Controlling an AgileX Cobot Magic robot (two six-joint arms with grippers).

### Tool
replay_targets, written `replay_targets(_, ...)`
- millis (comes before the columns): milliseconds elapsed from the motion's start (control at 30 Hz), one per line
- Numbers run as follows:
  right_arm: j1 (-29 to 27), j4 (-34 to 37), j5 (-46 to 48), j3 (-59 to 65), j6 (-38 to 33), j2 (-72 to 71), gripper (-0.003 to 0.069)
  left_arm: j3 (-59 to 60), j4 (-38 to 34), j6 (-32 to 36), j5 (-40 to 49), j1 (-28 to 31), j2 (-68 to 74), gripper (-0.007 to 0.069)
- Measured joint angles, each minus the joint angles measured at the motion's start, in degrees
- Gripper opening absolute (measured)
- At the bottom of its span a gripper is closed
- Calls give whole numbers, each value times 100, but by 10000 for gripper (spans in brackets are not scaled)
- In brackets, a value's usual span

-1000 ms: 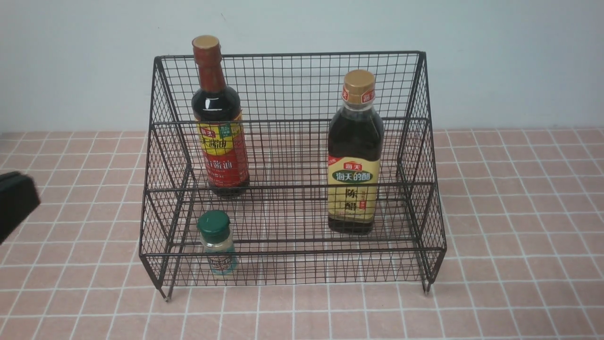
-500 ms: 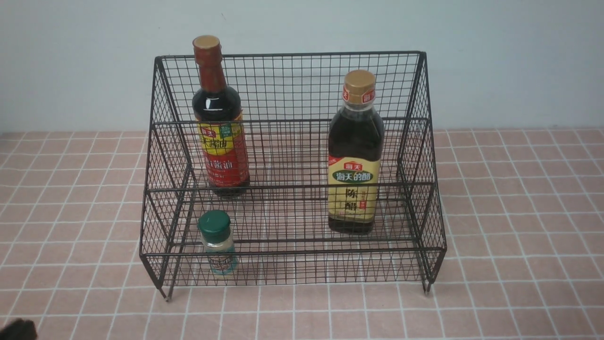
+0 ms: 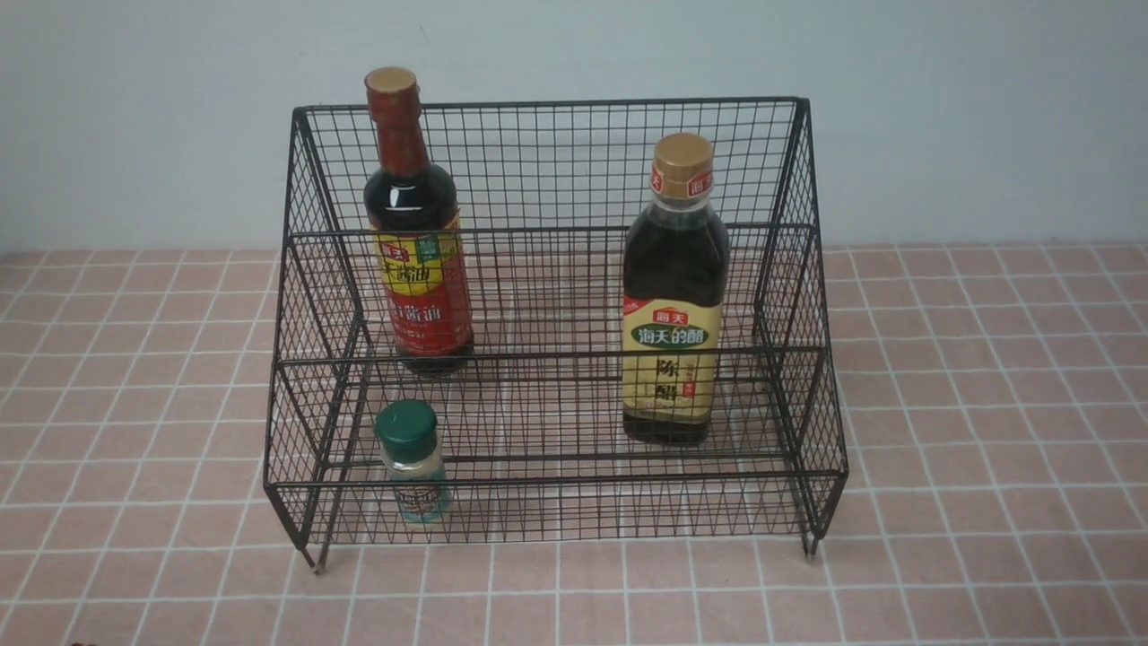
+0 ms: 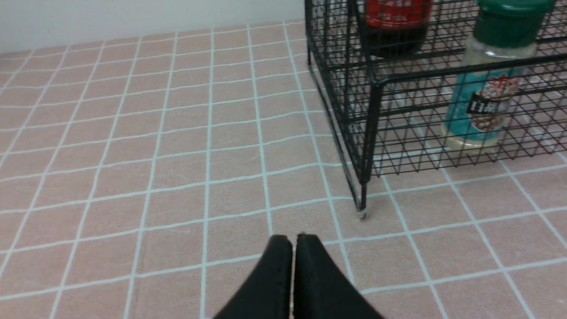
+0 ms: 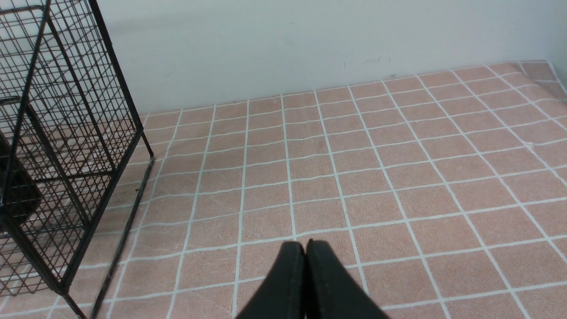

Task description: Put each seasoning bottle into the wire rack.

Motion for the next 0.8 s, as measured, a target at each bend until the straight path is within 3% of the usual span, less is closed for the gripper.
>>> replay_targets(800, 0, 0, 0, 0, -46, 0, -15, -1, -46, 0, -18, -78, 0, -7)
